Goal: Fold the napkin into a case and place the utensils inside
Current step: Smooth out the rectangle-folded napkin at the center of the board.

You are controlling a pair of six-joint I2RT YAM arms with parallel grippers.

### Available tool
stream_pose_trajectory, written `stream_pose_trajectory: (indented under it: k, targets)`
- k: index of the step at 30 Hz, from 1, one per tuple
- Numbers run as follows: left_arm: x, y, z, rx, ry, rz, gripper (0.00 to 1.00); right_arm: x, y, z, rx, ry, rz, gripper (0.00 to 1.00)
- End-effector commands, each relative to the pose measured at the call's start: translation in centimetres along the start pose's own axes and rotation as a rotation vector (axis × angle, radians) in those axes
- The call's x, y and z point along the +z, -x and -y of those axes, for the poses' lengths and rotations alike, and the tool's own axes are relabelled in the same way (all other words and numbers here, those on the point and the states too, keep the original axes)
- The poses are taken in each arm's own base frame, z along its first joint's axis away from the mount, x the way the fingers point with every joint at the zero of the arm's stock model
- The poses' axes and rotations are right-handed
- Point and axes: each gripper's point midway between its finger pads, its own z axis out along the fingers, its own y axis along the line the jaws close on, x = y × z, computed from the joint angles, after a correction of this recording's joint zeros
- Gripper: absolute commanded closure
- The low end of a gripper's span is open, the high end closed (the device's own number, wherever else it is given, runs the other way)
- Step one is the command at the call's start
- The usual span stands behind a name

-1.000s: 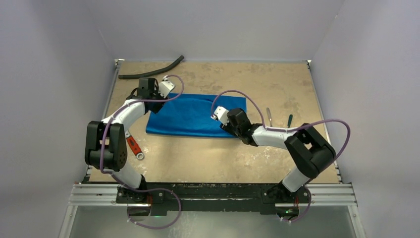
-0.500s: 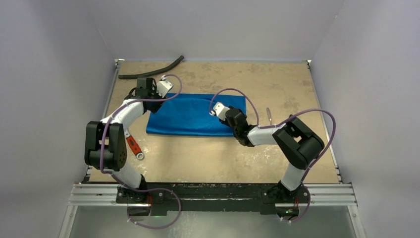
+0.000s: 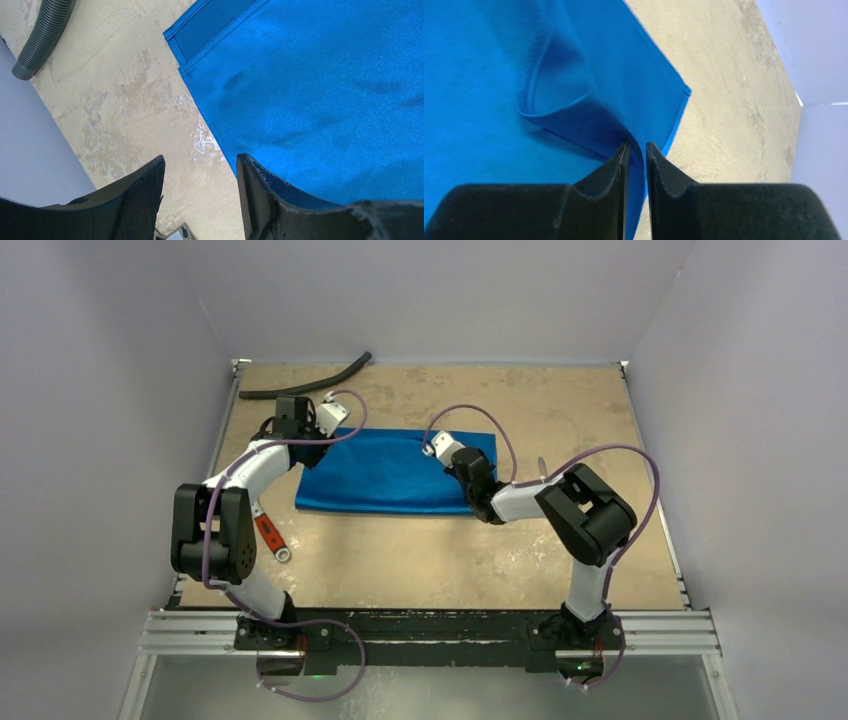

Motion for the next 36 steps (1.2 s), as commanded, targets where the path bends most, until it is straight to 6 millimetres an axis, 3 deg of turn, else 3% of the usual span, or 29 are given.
stream_pose_trajectory:
  k: [1,8,11,17,22,27,30,33,36]
  targets:
    - [-0.1,0.9,-0.8,-0.028,0.006,0.032,0.47,1.2,1.1,4.8,0.165,-0.181,-0.024,0.79]
    - [-0.3,0.9,-0.9,-0.028,0.008,0.033,0.47,2.7,-0.1,5.5,0.25,-0.214,-0.092,0.73]
    - [-0.3,0.8,-0.8,-0.022,0.008,0.034,0.47,3.1,-0.6,5.7,0.275,-0.222,-0.112,0.63]
    - [-0.3,0.7,-0.8,-0.024,0.009,0.031,0.47,3.8,-0.9,6.4,0.34,-0.223,-0.133,0.61]
    - [-0.1,0.9,-1.0,-0.038,0.009,0.03,0.47,3.4,0.4,8.3,0.518,-0.151,-0.087,0.6]
    - [0.6,1.6,-0.6,-0.067,-0.047,0.021,0.46,3.0,0.6,9.5,0.783,-0.023,-0.157,0.5]
    - [0.8,1.5,-0.1,-0.07,-0.075,0.009,0.46,1.6,0.1,8.0,0.873,0.076,-0.218,0.44]
    - [0.4,1.4,0.4,-0.061,-0.111,-0.003,0.45,0.2,0.2,6.1,0.963,0.202,-0.237,0.44]
    - [-0.2,1.7,1.0,-0.055,-0.161,-0.008,0.45,-0.6,1.7,3.1,1.022,0.399,-0.231,0.7]
